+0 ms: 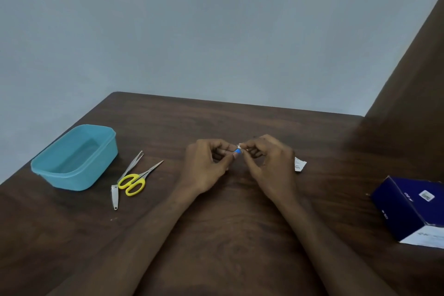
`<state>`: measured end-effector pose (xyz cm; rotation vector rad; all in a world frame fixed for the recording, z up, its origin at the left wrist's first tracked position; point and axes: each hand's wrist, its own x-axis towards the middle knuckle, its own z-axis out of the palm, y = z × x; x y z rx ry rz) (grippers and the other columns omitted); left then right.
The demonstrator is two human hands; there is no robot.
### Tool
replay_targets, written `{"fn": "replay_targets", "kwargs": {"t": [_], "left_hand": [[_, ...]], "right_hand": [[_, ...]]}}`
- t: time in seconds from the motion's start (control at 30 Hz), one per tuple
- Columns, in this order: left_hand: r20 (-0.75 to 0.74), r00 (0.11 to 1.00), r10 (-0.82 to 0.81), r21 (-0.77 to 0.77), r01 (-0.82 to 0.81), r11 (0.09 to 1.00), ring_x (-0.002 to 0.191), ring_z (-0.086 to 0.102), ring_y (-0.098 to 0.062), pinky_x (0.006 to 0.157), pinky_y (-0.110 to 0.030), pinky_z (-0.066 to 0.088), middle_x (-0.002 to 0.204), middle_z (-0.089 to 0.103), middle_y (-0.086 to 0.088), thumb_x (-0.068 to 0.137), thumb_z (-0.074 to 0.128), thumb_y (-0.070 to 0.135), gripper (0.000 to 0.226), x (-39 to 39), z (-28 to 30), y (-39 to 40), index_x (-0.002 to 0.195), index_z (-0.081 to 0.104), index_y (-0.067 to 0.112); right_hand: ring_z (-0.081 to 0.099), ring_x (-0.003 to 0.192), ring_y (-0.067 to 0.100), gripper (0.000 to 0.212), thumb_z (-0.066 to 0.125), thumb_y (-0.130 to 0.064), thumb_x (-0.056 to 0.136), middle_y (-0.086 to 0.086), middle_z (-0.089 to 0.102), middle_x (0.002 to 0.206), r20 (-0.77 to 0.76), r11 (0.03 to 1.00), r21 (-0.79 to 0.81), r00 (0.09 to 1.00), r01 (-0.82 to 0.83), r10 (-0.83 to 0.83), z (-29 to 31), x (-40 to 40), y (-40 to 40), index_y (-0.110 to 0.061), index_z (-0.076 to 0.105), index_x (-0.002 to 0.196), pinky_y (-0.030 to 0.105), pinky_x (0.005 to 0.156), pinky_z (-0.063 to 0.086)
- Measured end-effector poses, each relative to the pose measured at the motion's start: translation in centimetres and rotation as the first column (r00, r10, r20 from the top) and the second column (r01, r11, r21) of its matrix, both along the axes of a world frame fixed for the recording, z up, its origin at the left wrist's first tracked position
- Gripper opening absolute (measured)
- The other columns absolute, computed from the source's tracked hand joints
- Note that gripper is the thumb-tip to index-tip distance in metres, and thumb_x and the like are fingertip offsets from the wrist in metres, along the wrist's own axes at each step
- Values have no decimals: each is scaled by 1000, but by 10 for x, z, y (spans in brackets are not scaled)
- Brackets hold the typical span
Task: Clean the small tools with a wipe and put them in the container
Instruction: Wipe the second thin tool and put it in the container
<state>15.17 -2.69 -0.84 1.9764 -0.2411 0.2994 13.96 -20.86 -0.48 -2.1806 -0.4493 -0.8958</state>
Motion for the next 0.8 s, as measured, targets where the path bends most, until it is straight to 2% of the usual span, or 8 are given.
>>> {"fn": "replay_targets", "kwargs": {"t": [0.07,0.13,0.23,0.33,0.43,0.6,0.7,0.8], "left_hand": [[-2,1000,31,-30,-31,999,61,77,-10,62,-24,62,75,81,10,91,85,18,8,1,-1,1,95,87,25],[4,999,47,-40,-47,998,60,75,-4,62,-22,61,74,80,12,90,86,21,6,2,-1,2,93,87,26],[22,1000,13,-5,-13,1000,63,73,3,65,-19,61,76,81,13,89,87,20,8,1,-2,1,95,87,25],[28,1000,3,12,-4,1000,65,74,5,67,-20,61,76,81,13,88,87,18,7,1,-2,0,94,88,22],[16,1000,17,-14,-17,1000,60,70,6,64,-18,59,76,81,13,89,87,20,7,2,-1,1,95,87,25],[23,1000,-10,20,9,1000,63,72,6,63,-13,56,77,81,13,90,85,18,9,0,0,1,96,87,25],[7,1000,-5,14,5,1000,59,71,6,61,-14,55,76,81,11,90,85,17,8,1,0,1,95,87,24],[7,1000,12,2,-12,1000,56,70,4,60,-17,57,75,80,11,90,86,19,7,1,0,0,94,87,24]], "right_hand": [[62,67,6,19,83,-1,80,-4,67,79,-3,999,-24,999,48,-48,-1,0,-3,-19,78,85,26,66,54],[63,67,5,16,84,-3,81,-5,68,77,31,997,14,996,81,-81,2,-3,-6,-18,78,84,20,67,53],[67,74,3,11,83,-5,87,-4,74,86,98,1000,4,995,20,-20,7,-9,-4,-15,80,91,16,74,53],[67,71,7,15,85,-2,82,-4,74,83,25,998,-55,1000,-7,9,2,-4,2,-15,79,87,25,71,56],[65,63,8,17,85,-5,77,-5,70,74,-33,996,-51,996,77,-78,-1,0,0,-19,76,80,37,65,57],[68,74,5,13,84,-4,85,-4,74,86,36,1000,-5,999,18,-18,3,-6,0,-15,80,90,19,72,54],[65,68,4,17,84,-3,81,-5,71,80,-43,998,-28,997,62,-64,-3,1,0,-19,80,87,25,69,55],[62,64,5,16,84,-5,78,-7,68,74,-15,994,8,993,113,-113,0,-1,-2,-19,77,81,28,65,56]]}}
